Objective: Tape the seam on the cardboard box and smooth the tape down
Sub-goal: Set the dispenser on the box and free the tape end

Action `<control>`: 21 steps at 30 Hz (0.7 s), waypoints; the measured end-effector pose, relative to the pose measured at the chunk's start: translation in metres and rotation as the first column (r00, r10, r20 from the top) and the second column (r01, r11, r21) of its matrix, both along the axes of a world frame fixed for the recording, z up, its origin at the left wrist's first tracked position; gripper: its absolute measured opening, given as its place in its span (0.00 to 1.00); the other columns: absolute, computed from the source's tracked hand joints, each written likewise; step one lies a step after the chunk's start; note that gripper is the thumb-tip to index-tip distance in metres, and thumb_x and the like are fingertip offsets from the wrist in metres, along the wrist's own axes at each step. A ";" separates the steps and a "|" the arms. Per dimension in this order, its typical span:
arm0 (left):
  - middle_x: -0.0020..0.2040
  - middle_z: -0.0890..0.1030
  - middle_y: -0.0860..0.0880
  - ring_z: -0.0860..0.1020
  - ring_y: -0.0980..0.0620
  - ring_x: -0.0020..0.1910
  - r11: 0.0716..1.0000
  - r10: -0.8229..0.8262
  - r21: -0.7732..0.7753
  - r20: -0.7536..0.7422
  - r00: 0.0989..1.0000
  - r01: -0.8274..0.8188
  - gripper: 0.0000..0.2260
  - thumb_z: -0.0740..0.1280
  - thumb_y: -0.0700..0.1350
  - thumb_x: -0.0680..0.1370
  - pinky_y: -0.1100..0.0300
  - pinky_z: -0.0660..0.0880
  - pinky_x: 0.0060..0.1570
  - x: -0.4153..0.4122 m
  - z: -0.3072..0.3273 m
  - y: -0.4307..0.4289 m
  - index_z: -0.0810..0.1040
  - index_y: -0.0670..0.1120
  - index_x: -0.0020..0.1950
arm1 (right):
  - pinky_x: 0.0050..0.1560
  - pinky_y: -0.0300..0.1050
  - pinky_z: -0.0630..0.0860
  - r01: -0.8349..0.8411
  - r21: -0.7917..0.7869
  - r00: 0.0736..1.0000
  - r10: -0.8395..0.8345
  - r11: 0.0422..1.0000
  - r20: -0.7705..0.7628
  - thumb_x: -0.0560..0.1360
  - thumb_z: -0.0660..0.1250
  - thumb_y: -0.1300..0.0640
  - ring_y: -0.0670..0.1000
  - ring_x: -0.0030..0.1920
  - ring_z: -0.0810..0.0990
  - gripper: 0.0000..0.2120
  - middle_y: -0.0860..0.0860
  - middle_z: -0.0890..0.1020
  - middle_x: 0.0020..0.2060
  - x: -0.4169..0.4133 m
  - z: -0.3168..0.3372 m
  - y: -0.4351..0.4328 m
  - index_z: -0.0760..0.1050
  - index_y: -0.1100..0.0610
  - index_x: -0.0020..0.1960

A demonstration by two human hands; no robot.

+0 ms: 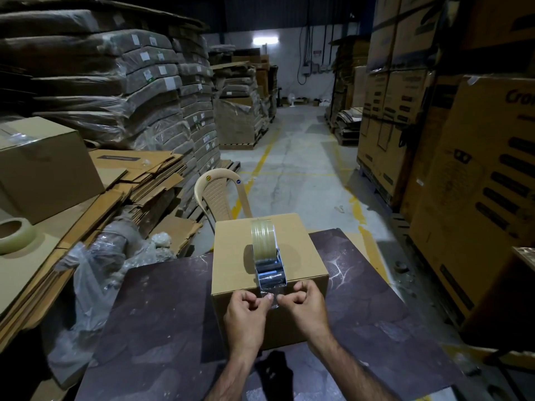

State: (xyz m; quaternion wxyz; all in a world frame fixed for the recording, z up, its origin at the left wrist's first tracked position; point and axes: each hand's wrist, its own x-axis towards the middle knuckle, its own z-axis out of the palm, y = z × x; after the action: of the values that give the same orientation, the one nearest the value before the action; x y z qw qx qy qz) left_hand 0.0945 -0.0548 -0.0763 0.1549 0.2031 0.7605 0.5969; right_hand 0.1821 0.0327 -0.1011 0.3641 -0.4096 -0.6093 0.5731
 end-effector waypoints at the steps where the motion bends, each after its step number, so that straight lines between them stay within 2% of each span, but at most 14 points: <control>1: 0.32 0.81 0.51 0.77 0.53 0.31 1.000 0.001 0.001 0.005 1.000 -0.001 0.12 0.76 0.44 0.69 0.61 0.70 0.31 -0.001 0.000 0.000 0.74 0.44 0.40 | 0.43 0.50 0.75 0.004 0.006 1.000 -0.004 1.000 0.007 0.67 0.75 0.62 0.47 0.31 0.77 0.17 0.49 0.82 0.27 0.000 0.000 0.000 0.68 0.53 0.44; 4: 0.34 0.83 0.50 0.79 0.55 0.33 1.000 -0.001 -0.020 -0.003 1.000 0.001 0.10 0.75 0.44 0.71 0.62 0.70 0.32 -0.002 -0.003 0.000 0.74 0.46 0.41 | 0.39 0.47 0.73 0.025 0.021 1.000 -0.025 0.999 0.018 0.70 0.74 0.63 0.45 0.29 0.75 0.14 0.47 0.80 0.25 0.001 -0.003 0.001 0.68 0.53 0.43; 8: 0.34 0.84 0.52 0.81 0.54 0.34 0.999 -0.022 -0.039 0.001 1.000 0.022 0.06 0.73 0.45 0.73 0.55 0.79 0.38 -0.003 -0.008 0.002 0.76 0.48 0.42 | 0.41 0.50 0.74 0.052 0.020 0.999 -0.052 0.998 -0.006 0.73 0.70 0.62 0.49 0.33 0.80 0.10 0.51 0.83 0.29 0.002 -0.005 0.002 0.69 0.53 0.45; 10: 0.33 0.84 0.53 0.82 0.56 0.34 0.999 -0.034 -0.033 0.000 0.999 0.034 0.05 0.72 0.47 0.74 0.54 0.79 0.38 -0.002 -0.009 0.001 0.78 0.48 0.41 | 0.40 0.50 0.74 0.059 0.007 0.998 -0.059 0.998 -0.010 0.72 0.72 0.59 0.50 0.32 0.80 0.10 0.53 0.84 0.30 0.002 -0.005 0.001 0.70 0.54 0.45; 13: 0.31 0.84 0.53 0.82 0.57 0.34 0.998 -0.037 -0.042 -0.007 0.999 0.037 0.07 0.75 0.49 0.71 0.60 0.76 0.35 -0.003 -0.008 0.000 0.80 0.49 0.38 | 0.40 0.50 0.76 0.039 -0.015 0.999 -0.039 0.999 0.009 0.69 0.75 0.57 0.48 0.31 0.78 0.08 0.49 0.81 0.26 0.001 -0.004 0.001 0.76 0.55 0.42; 16: 0.32 0.83 0.55 0.82 0.59 0.36 0.995 -0.065 -0.083 -0.020 0.998 0.063 0.06 0.75 0.47 0.72 0.65 0.73 0.33 -0.003 -0.006 0.000 0.81 0.52 0.36 | 0.45 0.51 0.80 0.008 0.034 0.997 -0.010 0.999 0.078 0.69 0.75 0.57 0.47 0.34 0.82 0.04 0.49 0.84 0.29 0.002 -0.003 0.000 0.82 0.56 0.37; 21: 0.33 0.83 0.55 0.80 0.60 0.35 0.992 -0.085 -0.096 -0.069 0.994 0.078 0.05 0.73 0.44 0.73 0.74 0.69 0.29 -0.001 -0.001 0.000 0.82 0.52 0.37 | 0.47 0.50 0.80 -0.005 0.065 0.992 -0.003 0.998 0.128 0.71 0.72 0.60 0.46 0.35 0.82 0.10 0.49 0.84 0.29 0.003 -0.003 0.002 0.81 0.54 0.32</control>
State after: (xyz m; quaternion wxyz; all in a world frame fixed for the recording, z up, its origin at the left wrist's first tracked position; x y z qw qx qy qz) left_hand 0.0934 -0.0545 -0.0777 0.1603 0.2482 0.7839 0.5461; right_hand 0.1846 0.0342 -0.1040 0.3372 -0.4329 -0.6500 0.5256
